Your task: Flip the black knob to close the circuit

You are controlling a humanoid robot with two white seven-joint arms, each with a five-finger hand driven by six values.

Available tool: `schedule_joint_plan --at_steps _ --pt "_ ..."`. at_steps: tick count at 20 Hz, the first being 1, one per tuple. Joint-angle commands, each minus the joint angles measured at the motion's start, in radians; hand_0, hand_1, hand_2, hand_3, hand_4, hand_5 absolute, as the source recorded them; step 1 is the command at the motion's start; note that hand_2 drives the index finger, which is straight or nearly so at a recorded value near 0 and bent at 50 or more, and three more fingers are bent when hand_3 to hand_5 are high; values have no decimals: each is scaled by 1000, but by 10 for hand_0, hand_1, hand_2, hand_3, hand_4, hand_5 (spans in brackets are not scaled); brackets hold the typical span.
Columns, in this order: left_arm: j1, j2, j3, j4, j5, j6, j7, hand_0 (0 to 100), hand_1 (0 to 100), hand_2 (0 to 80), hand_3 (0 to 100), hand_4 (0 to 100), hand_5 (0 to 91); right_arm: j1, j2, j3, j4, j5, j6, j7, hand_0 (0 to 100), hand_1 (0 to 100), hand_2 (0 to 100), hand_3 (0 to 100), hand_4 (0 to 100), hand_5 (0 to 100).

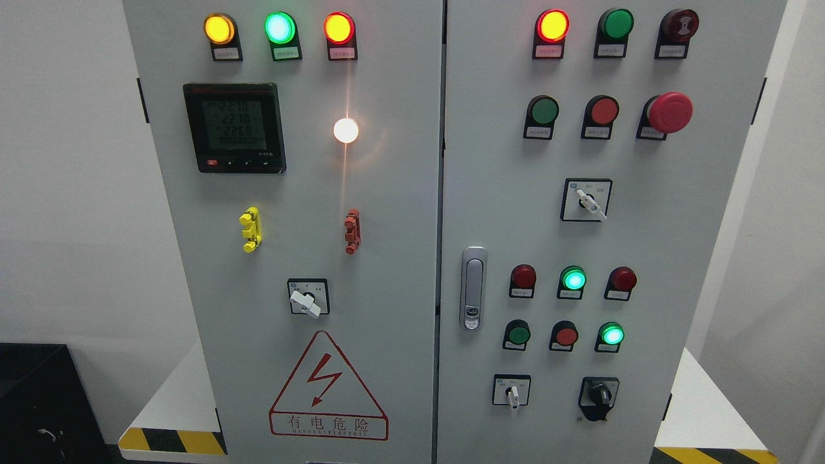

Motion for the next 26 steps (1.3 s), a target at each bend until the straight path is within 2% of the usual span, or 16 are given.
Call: schedule_joint_plan --at_steps 1,9,13,16,18,23,25,26 --pt "23 0 0 -31 0 1 -1 120 556 0 0 0 0 -1 0 4 26 -33 -1 3 0 36 0 0 0 0" --pt "23 0 0 -29 0 1 -1 120 556 0 0 0 0 -1 0 -5 23 -36 -8 18 0 36 0 0 0 0" --pt "23 0 0 -31 0 1 -1 120 556 0 0 0 0 -25 1 -47 21 -49 -41 71 0 48 0 0 0 0" --pt "23 0 0 -31 0 1 -1 120 556 0 0 0 0 -33 1 -61 21 -43 -60 84 0 51 0 0 0 0" --pt "23 0 0 -31 -1 1 -1 120 556 0 0 0 0 -41 1 -62 20 -41 -88 84 0 51 0 0 0 0" --pt "23 0 0 -31 -1 1 -1 120 556 0 0 0 0 -71 4 -57 -3 -33 -94 82 0 51 0 0 0 0" --pt "23 0 0 -29 0 1 -1 120 556 0 0 0 0 -71 4 -57 -37 23 -94 62 0 56 0 0 0 0" --pt "23 0 0 -31 -1 1 -1 120 556 0 0 0 0 -71 4 -64 -57 81 -94 34 0 59 0 0 0 0"
